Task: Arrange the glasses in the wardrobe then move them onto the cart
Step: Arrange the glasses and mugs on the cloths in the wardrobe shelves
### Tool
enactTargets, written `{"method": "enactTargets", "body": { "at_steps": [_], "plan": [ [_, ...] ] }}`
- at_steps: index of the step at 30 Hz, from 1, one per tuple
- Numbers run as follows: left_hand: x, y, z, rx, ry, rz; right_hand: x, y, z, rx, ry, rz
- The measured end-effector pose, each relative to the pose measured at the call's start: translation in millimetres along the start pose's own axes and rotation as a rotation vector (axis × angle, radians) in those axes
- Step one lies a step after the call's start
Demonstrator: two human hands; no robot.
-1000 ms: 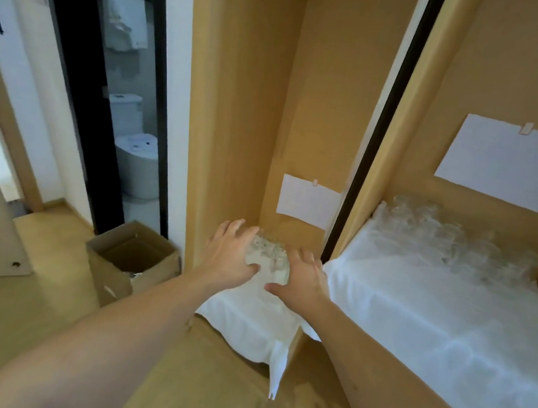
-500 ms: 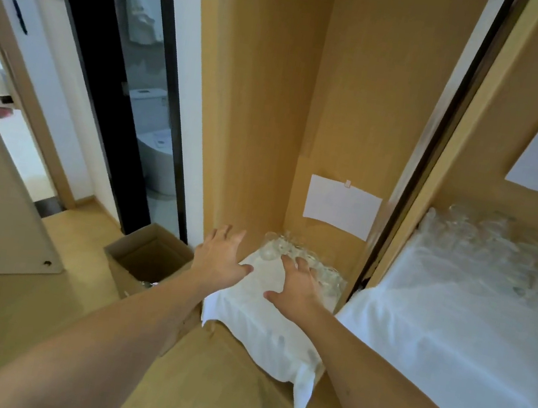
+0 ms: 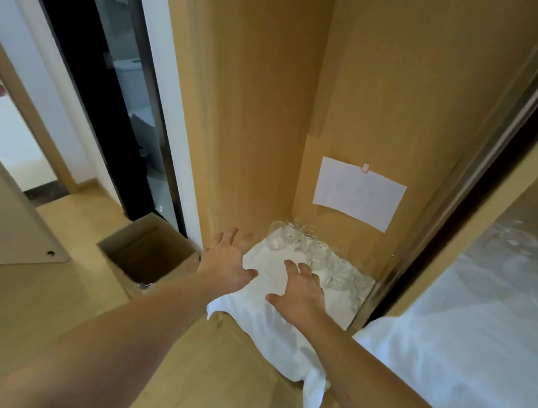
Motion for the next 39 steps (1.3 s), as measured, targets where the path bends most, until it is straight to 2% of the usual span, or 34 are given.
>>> {"method": "enactTargets", "body": {
  "at_steps": [8, 20, 25, 29, 39],
  "plan": [
    [63.3, -27.1, -13.4, -0.018, -0.112, -0.076, 47.7, -24.0, -7.9, 0.016, -0.109, -0.005],
    [158.9, -55.6, -47.9, -0.094, -0.245, -0.236, 106.9, -57.6, -36.7, 0.026, -0.401, 0.057],
    [181.7, -80.0, -60.4, -0.108, -0.299, -0.314, 110.2, -82.3, -42.4, 0.021, -0.522, 0.025],
    [195.2, -98.4, -66.8, -0.181, -0.277, -0.370, 115.1, -97.2, -42.8, 0.007, -0.601, 0.011],
    [231.9, -143.0, -67.1, -0.185, -0.200, -0.405, 163.6, -122.8, -18.2, 0.042, -0.618, -0.066]
  ]
}}
Point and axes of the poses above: each hand's wrist, its own x-axis towards the middle knuckle, its own y-axis out of the back of the hand, z = x × y, the point moved 1 cm from there along x, towards the middle knuckle, and after that the axes turned 14 degrees about z, right-handed, at the moved point
